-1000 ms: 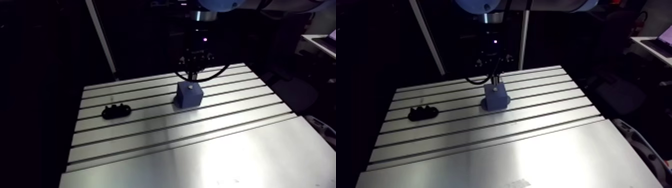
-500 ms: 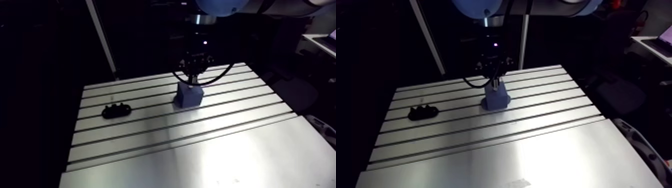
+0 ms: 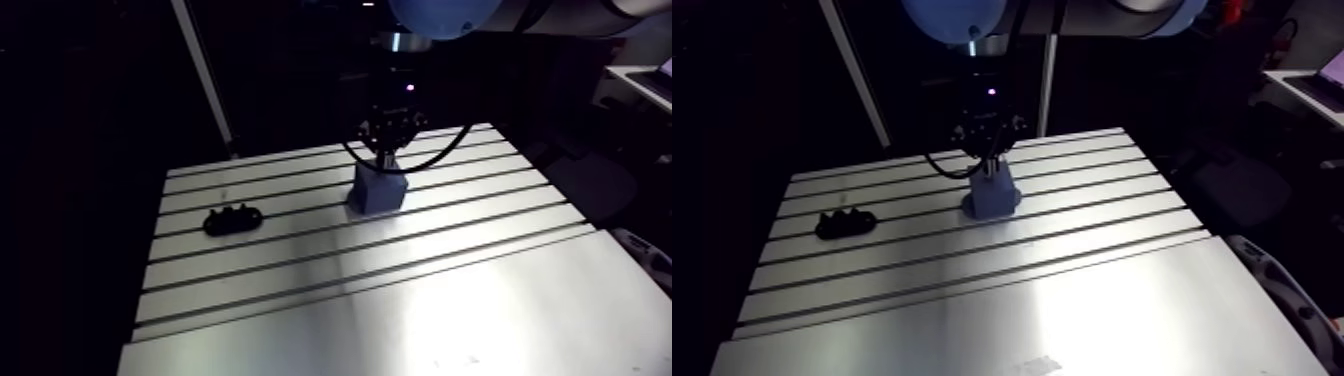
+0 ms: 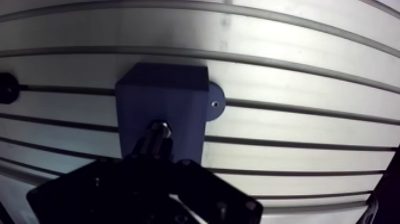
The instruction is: Pick up the M10 bolt and insert it into the hex recess until seated.
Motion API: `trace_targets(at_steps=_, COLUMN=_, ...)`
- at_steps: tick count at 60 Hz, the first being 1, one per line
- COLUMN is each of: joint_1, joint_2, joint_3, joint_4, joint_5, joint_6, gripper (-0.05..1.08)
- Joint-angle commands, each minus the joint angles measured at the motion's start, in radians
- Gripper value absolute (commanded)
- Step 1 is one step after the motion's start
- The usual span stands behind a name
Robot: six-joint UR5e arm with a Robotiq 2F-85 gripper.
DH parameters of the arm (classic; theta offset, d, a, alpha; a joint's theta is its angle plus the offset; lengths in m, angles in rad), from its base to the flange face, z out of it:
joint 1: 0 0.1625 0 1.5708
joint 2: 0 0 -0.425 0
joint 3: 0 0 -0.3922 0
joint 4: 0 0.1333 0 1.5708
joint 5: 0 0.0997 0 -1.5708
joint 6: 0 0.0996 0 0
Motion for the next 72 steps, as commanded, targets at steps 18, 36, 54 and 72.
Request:
trace_targets(at_steps=18, joint_1=0.001, joint_2=0.011, joint_3=0.000, joint_4=-0.004, joint_5=0.000, joint_6=-0.001, gripper=1.08)
trace_targets(at_steps=36, joint_1=0.001, joint_2=0.012, joint_3=0.002, joint_4=-0.006, joint_5=0.000, joint_6=-0.001, gripper=1.08)
trace_targets(at_steps=54, joint_1=0.001, joint_2=0.014, joint_3=0.004, joint_4=-0.006, joint_5=0.000, joint_6=-0.003, gripper=1.08)
trace_targets(at_steps=72, joint_1=0.000, joint_2=0.020, joint_3=0.004, joint_4=-0.006, joint_5=0.000, joint_6=-0.003, gripper=1.08)
